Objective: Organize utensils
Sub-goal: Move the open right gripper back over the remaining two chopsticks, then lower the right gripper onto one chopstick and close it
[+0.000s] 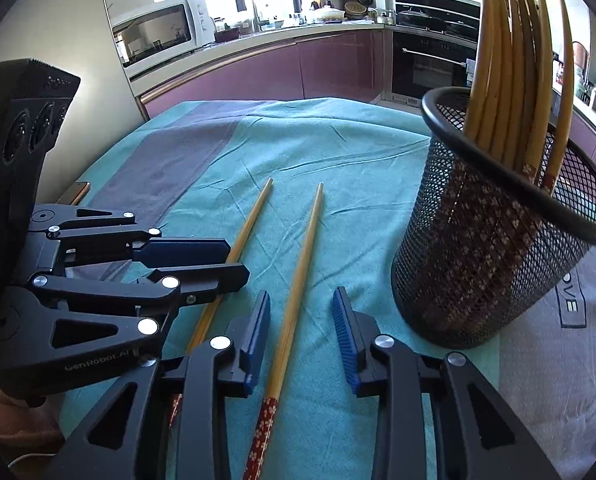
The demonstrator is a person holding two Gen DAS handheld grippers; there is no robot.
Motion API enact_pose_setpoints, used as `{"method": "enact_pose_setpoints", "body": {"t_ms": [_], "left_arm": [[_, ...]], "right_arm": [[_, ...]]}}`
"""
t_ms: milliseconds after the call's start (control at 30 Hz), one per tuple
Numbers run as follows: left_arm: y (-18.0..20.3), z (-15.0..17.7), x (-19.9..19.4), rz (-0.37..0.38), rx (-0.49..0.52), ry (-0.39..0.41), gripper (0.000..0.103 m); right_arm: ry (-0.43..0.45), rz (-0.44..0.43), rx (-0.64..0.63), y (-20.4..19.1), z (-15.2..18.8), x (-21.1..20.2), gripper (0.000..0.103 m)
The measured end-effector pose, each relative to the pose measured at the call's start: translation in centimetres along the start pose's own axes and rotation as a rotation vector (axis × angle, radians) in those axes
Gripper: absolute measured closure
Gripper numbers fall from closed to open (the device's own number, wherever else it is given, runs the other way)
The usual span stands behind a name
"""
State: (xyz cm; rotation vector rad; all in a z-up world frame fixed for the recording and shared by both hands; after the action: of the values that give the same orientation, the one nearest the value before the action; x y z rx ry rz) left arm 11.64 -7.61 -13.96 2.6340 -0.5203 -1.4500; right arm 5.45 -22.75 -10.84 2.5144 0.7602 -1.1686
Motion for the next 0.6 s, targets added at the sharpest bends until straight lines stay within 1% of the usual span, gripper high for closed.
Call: {"method": "enact_pose_setpoints", "body": {"t_ms": [67, 133, 167, 200, 367, 600], "left_arm": [[-0.2, -0.1, 0.1, 0.000, -0.012, 0.001, 0.085], [-0.3, -0.2, 0.1, -0.002, -0.022, 0.004, 0.086], [-0.3, -0.3, 0.2, -0.003, -0.027, 0.005, 0.087], [-0.5, -0.3, 0.1, -0.002, -0.032, 0.005, 0.087], [-1.0, -0.1, -0.1, 0.006, -0.060, 0.003, 0.093], [-0.9, 0.1, -0.3, 0.007, -0.079, 0.001, 0.095]], "right_arm": [[0.001, 0.000, 0.009, 0.2, 0.0, 0.0, 0.079], [0.002, -0.003, 0.017, 0.4, 0.1, -0.1, 0.085], [0.003, -0.005, 0.022, 0.5, 0.2, -0.1, 0.091], [0.005, -0.011, 0.030, 0.6, 0.2, -0.1, 0.093], [0.017, -0.042, 0.073, 1.2, 0.6, -0.3, 0.097], [0.047, -0.080, 0.129, 1.9, 1.1, -1.2, 0.097]]}}
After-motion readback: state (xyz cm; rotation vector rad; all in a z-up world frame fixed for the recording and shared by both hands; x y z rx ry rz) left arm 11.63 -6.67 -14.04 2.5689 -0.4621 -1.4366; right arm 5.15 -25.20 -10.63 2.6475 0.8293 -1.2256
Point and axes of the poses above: each gripper's, at about its wrist camera, not at the fingertips, and x roughly the way its jaws point, y to its right, z to its underside, the point moved 2 cm from there along x, roughly the way its jaws point, and after that the axes turned 12 degrees about -x, right-handed, at the moved point
